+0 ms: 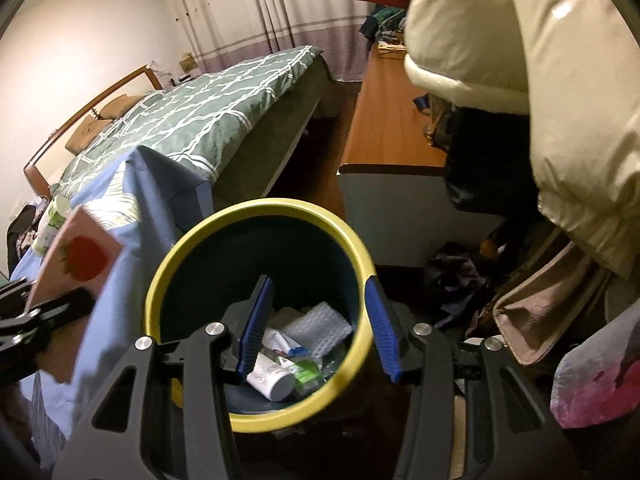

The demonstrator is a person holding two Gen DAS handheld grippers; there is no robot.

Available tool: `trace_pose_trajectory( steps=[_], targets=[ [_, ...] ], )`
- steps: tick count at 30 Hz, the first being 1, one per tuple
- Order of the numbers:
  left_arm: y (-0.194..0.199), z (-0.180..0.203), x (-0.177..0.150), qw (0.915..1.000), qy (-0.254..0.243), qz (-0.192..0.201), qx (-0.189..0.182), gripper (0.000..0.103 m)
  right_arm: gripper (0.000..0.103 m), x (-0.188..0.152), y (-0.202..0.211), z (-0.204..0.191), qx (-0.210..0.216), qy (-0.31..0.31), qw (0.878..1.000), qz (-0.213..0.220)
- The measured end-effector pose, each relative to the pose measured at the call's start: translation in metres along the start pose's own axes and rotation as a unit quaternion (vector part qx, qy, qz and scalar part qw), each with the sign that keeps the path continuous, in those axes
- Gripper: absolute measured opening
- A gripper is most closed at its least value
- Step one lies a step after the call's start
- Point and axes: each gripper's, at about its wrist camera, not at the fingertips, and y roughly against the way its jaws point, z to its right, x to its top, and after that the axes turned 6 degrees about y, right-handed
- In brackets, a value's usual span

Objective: Collect trash
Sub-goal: 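Carry the pink carton with the left tool into the bin and release, then move the right tool to the cream-coloured box and grasp it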

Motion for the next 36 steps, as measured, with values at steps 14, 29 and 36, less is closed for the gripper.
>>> trace_pose_trajectory(
  steps=[14, 29, 36],
  targets=[
    [-0.015, 0.009, 0.017, 0.9996, 0.014, 0.027, 0.001, 0.08, 0.046, -0.008, 0.001, 0.015, -0.003, -0.014, 1.0, -0.006],
    [0.132, -0.124, -0.083, 0.9855, 0.113, 0.121, 0.039, 0.086, 0.046, 0.001, -0.006, -0.062, 0.03, 0.05, 0.998, -0.013],
    [0.189, -0.202, -0.147, 0.968, 0.176, 0.154, 0.092, 0.087, 0.046, 0.005, -0.006, -0.137, 0.065, 0.113, 0.991, -0.018]
  ],
)
